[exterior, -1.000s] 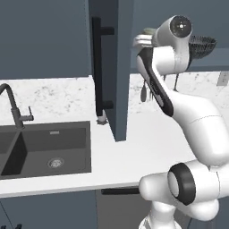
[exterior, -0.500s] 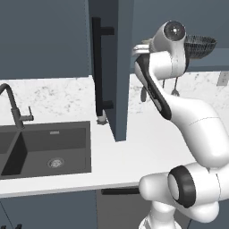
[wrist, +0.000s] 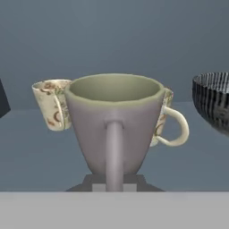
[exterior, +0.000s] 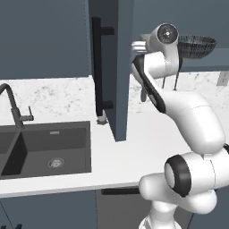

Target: Gather all objects into one cabinet and sort the glasses and bowls to opposite sides.

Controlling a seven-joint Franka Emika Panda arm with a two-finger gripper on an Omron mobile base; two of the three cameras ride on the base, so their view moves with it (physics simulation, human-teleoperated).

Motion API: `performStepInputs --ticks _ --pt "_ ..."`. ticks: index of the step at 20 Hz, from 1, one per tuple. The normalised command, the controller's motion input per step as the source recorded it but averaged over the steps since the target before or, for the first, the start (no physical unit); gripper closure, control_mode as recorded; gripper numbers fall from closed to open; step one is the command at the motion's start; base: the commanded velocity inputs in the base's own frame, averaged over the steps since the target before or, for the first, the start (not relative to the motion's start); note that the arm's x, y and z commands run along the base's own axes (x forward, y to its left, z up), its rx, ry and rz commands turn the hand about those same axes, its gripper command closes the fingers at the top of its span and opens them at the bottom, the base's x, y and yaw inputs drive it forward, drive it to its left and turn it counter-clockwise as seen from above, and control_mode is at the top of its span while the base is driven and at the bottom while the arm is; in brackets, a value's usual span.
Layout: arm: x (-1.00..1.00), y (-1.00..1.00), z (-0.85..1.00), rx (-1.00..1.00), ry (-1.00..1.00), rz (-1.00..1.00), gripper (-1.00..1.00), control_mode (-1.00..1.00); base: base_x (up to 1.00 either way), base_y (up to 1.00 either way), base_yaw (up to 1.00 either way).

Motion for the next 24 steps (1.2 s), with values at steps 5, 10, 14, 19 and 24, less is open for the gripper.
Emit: performStepInputs --ticks 5,10,14,19,24 --pt "0.41 0.19 0.03 0.00 -0.11 -0.06 1.00 -1.00 0.00 0.00 0.00" --pt "0.04 0.17 -0.42 -0.02 0.07 0.00 1.00 -1.00 0.00 0.00 0.00" --pt "0.00 0.00 -0.21 -0.01 0.04 0.00 1.00 -1.00 0.00 0.00 0.00" --pt "0.07 0.00 0.00 0.00 -0.03 0.00 1.00 -1.00 0.00 0.00 0.00" --pt "0.59 0.00 0.00 0.00 -0.03 -0.01 1.00 -1.00 0.00 0.00 0.00"
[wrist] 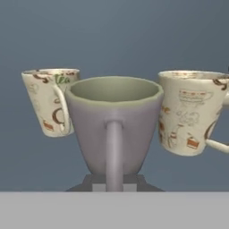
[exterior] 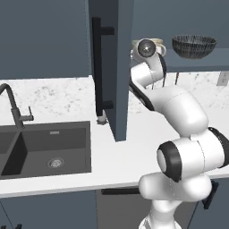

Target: Gather all objects into one cabinet and sort the glasses and bowls to opposite sides.

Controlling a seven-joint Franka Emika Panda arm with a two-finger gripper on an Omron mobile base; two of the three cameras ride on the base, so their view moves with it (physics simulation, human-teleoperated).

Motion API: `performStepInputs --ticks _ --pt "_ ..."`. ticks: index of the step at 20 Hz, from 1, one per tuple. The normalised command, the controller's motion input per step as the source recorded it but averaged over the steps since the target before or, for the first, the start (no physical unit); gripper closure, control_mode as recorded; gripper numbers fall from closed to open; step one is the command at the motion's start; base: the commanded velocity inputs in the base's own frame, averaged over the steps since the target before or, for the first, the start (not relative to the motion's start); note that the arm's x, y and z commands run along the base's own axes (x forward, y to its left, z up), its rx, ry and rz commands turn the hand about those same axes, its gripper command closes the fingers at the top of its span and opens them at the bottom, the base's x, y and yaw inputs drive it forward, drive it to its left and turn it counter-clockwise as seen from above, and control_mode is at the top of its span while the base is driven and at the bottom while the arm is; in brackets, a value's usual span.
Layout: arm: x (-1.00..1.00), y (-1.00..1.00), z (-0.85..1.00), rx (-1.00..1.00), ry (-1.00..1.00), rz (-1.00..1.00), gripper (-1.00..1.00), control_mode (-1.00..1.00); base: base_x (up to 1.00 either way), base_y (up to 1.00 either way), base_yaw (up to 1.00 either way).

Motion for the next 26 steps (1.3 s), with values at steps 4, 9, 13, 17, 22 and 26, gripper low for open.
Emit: performStepInputs --ticks 4,9,13,17,22,26 --pt "0.00 0.00 0.00 0.00 0.00 0.00 1.00 -1.00 0.00 0.00 0.00" --pt "0.13 0.00 -0.40 -0.03 0.05 0.00 1.00 -1.00 0.00 0.00 0.00" --pt "0.00 0.00 -0.01 0.00 0.00 0.00 1.00 -1.00 0.00 0.00 0.00" --pt "0.04 0.00 0.00 0.00 0.00 0.00 1.00 -1.00 0.00 0.00 0.00" --pt "0.00 0.00 0.00 0.00 0.00 0.00 1.00 -1.00 0.00 0.00 0.00" --pt "0.00 -0.39 0.35 0.24 0.20 0.00 1.00 -1.00 0.00 0.00 0.00"
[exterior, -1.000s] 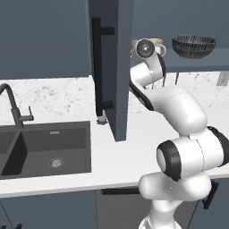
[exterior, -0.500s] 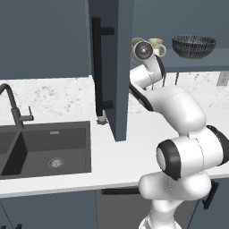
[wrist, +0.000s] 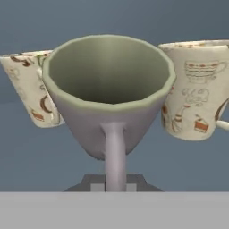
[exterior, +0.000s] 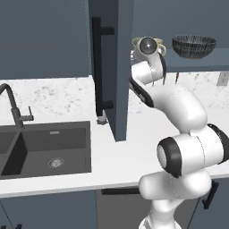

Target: Gather all objects into one cabinet and sort the glasses and bowls to opposite sides.

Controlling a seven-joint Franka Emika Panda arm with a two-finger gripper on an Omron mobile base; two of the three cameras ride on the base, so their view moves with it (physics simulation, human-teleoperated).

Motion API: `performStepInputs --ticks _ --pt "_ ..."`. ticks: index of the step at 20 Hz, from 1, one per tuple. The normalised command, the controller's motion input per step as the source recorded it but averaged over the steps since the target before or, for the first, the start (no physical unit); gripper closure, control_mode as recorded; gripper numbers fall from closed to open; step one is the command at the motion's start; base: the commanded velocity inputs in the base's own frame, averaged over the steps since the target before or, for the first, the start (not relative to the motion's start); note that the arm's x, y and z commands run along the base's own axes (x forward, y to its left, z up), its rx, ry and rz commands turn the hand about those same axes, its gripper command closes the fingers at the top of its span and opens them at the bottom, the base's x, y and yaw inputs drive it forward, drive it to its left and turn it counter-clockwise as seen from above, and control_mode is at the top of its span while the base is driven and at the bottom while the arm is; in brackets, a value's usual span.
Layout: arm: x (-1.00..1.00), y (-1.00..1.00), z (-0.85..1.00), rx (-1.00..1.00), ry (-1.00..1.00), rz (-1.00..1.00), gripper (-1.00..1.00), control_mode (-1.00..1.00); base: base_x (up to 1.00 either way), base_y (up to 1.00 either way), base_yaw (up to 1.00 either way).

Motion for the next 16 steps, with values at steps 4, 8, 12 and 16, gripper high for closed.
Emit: performStepInputs --ticks 4,8,12,16 --pt "0.00 -0.16 0.21 0.16 0.17 0.00 1.00 -1.00 0.00 0.00 0.00" --pt "0.00 0.04 0.00 0.00 0.00 0.00 1.00 -1.00 0.00 0.00 0.00" --pt "0.00 0.08 -0.14 0.00 0.01 0.00 1.00 -1.00 0.00 0.00 0.00" --pt "0.00 0.25 -0.41 -0.04 0.09 0.00 1.00 -1.00 0.00 0.00 0.00"
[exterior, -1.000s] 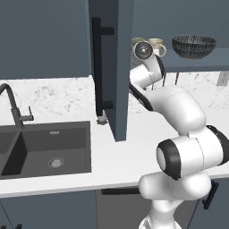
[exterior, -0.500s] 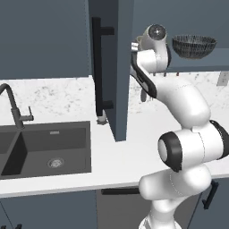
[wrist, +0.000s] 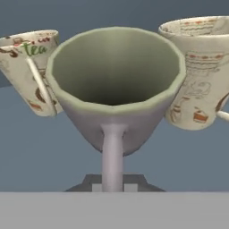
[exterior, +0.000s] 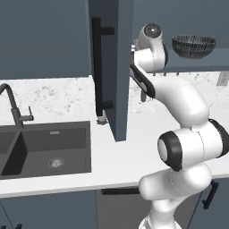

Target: Gather all objects into one cabinet and sort the glasses and bowls to opposite sides.

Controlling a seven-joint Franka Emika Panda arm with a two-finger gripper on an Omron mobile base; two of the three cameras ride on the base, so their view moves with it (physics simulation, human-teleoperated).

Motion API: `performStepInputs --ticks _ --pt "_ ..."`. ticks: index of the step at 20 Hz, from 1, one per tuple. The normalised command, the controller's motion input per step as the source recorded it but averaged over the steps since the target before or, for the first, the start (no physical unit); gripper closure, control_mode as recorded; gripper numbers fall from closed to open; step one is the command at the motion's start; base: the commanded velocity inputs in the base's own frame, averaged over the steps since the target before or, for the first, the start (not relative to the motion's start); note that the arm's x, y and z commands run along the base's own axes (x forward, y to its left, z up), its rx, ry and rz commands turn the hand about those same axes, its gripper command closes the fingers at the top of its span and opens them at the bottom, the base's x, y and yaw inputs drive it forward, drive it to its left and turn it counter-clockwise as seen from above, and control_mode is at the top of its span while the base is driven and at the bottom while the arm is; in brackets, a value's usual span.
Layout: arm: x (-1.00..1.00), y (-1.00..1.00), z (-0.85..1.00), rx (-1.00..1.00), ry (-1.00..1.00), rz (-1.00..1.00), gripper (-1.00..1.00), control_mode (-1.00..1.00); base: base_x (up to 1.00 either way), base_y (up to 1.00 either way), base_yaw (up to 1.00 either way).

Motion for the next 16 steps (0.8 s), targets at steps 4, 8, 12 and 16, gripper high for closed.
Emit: performStepInputs --ticks 4,8,12,16 --pt "0.00 0.19 -0.34 -0.03 0.08 0.00 1.00 -1.00 0.00 0.00 0.00" --pt "0.00 0.02 -0.14 0.00 0.04 0.00 1.00 -1.00 0.00 0.00 0.00" --pt "0.00 0.07 -0.24 0.00 0.12 0.00 -1.00 -1.00 0.00 0.00 0.00" --pt "-0.01 0.06 0.01 0.02 0.11 0.01 -1.00 -1.00 0.00 0.00 0.00"
